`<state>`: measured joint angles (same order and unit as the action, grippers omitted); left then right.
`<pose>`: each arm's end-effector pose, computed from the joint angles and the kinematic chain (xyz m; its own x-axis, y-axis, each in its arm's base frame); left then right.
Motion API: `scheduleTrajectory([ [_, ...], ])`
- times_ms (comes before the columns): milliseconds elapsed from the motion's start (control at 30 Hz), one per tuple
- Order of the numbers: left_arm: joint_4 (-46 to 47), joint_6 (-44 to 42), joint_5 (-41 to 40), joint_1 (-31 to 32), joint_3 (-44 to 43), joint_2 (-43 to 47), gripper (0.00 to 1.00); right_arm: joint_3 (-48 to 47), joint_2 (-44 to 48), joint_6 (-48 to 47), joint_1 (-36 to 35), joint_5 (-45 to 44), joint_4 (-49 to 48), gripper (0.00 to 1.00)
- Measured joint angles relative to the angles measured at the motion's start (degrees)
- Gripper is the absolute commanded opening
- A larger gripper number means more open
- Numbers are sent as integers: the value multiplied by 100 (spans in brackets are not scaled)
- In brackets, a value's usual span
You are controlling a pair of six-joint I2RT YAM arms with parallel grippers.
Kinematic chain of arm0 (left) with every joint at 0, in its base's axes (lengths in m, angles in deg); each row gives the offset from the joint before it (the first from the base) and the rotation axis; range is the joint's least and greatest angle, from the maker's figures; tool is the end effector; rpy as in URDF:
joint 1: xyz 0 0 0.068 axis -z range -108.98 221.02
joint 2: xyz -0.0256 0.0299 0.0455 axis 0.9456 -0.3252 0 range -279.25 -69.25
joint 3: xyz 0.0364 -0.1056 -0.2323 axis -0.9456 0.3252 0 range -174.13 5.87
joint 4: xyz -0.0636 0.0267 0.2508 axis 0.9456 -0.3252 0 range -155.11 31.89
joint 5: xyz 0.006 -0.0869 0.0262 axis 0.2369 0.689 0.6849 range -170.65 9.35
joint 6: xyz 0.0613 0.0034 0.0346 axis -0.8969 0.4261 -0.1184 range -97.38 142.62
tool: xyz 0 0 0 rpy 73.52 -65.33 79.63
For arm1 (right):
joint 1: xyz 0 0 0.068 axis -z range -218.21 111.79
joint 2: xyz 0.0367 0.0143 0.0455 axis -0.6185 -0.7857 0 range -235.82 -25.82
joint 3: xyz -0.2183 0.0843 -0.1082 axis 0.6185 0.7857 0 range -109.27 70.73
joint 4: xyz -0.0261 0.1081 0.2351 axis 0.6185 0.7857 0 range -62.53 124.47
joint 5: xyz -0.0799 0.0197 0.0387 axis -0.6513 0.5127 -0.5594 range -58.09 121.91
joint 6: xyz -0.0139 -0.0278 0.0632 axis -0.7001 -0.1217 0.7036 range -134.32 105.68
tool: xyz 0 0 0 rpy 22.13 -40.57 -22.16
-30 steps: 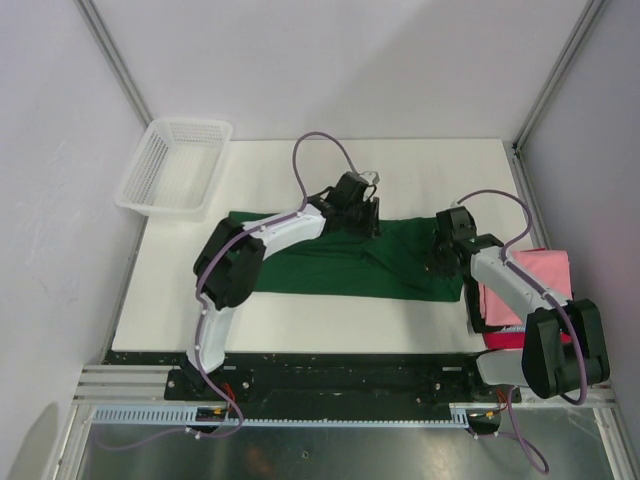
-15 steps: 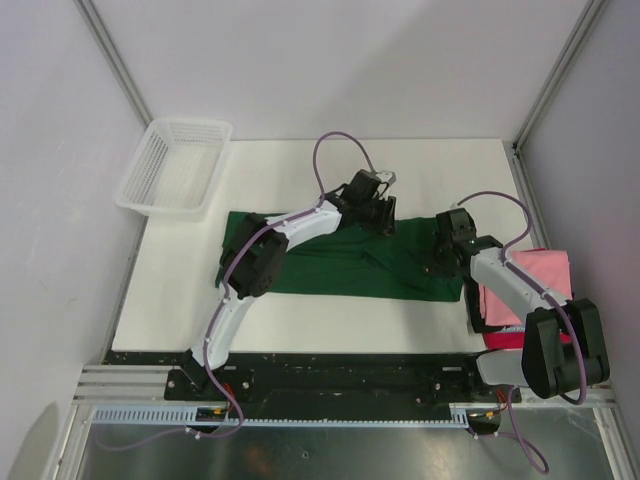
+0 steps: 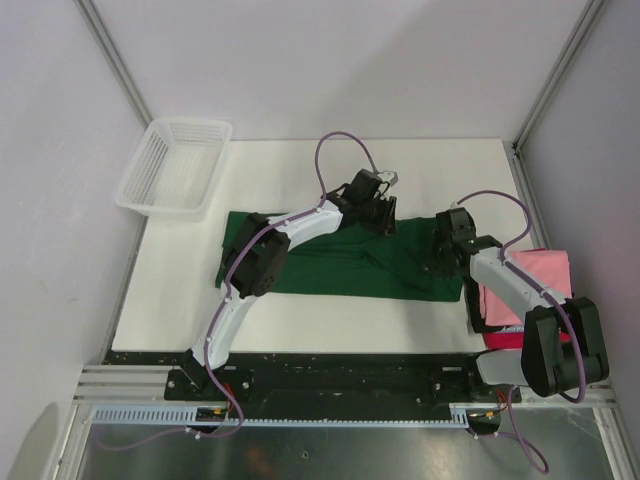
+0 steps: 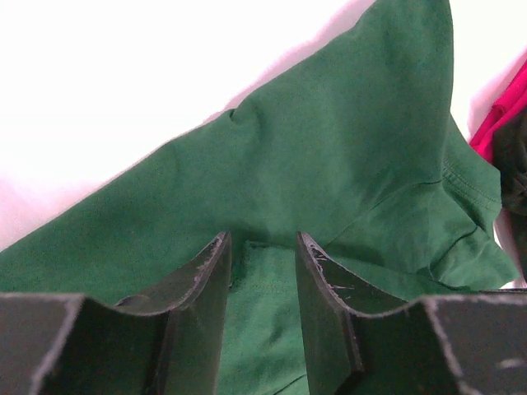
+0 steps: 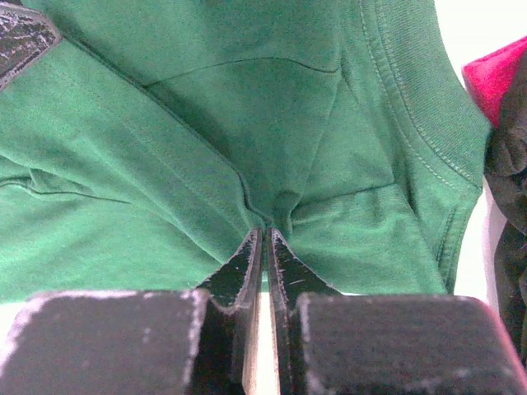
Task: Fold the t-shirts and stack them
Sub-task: Fold the other side of the tshirt into a rectangle
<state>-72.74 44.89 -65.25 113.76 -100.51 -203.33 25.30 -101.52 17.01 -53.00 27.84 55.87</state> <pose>0.3804 -0.3723 0.1445 -0.7603 0.2050 -0.6164 0.5514 0.7052 -0.4456 0.2597 0.0643 0.1710 -0.8193 0.3201 -0.4756 0.2425 0.9452 0.2185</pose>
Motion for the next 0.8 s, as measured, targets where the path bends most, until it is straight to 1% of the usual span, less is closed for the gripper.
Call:
scheduleTrajectory([
  [67, 0, -28, -4, 0, 11, 0, 40, 0, -13, 0, 0, 2, 0, 7],
  [167, -2, -33, -2, 0, 31, -2, 37, 0, -22, 0, 0, 0, 0, 7],
  [333, 0, -33, -4, 2, 68, -4, 27, 0, -22, 0, 0, 0, 0, 7],
  [433, 4, -33, -4, 0, 120, -2, 19, 0, -22, 0, 0, 2, 0, 7],
  [567, 24, -39, -17, 0, 302, -2, 3, 0, -22, 0, 0, 0, 0, 7],
  [633, 85, -31, -22, 0, 422, 2, 1, 0, -22, 0, 0, 0, -2, 7],
  [800, 122, -26, -155, 7, 758, 260, 0, 0, -22, 0, 0, 0, -11, 7],
])
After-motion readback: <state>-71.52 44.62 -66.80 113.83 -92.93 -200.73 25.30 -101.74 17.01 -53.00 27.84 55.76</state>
